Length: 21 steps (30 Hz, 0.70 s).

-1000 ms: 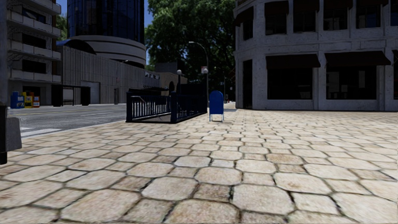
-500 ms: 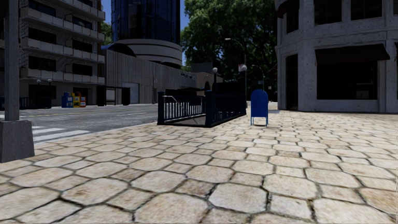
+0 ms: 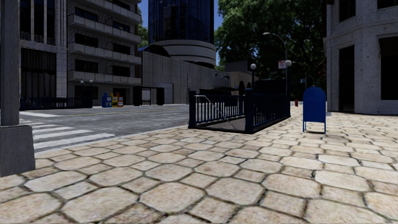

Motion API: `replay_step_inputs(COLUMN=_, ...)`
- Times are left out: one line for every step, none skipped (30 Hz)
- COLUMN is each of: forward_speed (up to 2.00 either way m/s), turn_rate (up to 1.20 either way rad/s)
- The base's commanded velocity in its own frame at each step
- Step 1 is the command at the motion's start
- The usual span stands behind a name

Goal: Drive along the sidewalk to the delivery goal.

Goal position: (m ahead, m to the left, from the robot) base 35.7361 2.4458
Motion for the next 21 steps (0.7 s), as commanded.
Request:
replay_step_inputs(forward_speed=1.75, turn_rate=0.47)
replay_step_inputs(forward_speed=1.75, turn_rate=0.48)
replay_step_inputs(forward_speed=1.75, turn_rate=0.48)
replay_step_inputs(forward_speed=1.75, turn_rate=0.52)
replay_step_inputs(forward_speed=1.75, turn_rate=0.54)
replay_step_inputs(forward_speed=1.75, turn_rate=0.55)
replay_step_inputs(forward_speed=1.75, turn_rate=0.55)
replay_step_inputs(forward_speed=1.75, turn_rate=0.55)
replay_step_inputs(forward_speed=1.75, turn_rate=0.55)
replay_step_inputs(forward_speed=1.75, turn_rate=0.55)
replay_step_inputs(forward_speed=1.75, turn_rate=0.55)
replay_step_inputs(forward_speed=1.75, turn_rate=0.55)
replay_step_inputs(forward_speed=1.75, turn_rate=0.55)
replay_step_inputs(forward_speed=1.75, turn_rate=0.55)
replay_step_inputs(forward_speed=1.75, turn_rate=0.55)
replay_step_inputs(forward_speed=1.75, turn_rate=0.55)
replay_step_inputs(forward_speed=1.75, turn_rate=0.56)
replay_step_inputs(forward_speed=1.75, turn_rate=0.56)
replay_step_inputs(forward_speed=1.75, turn_rate=0.56)
replay_step_inputs(forward_speed=1.75, turn_rate=0.62)
replay_step_inputs(forward_speed=1.75, turn_rate=0.65)
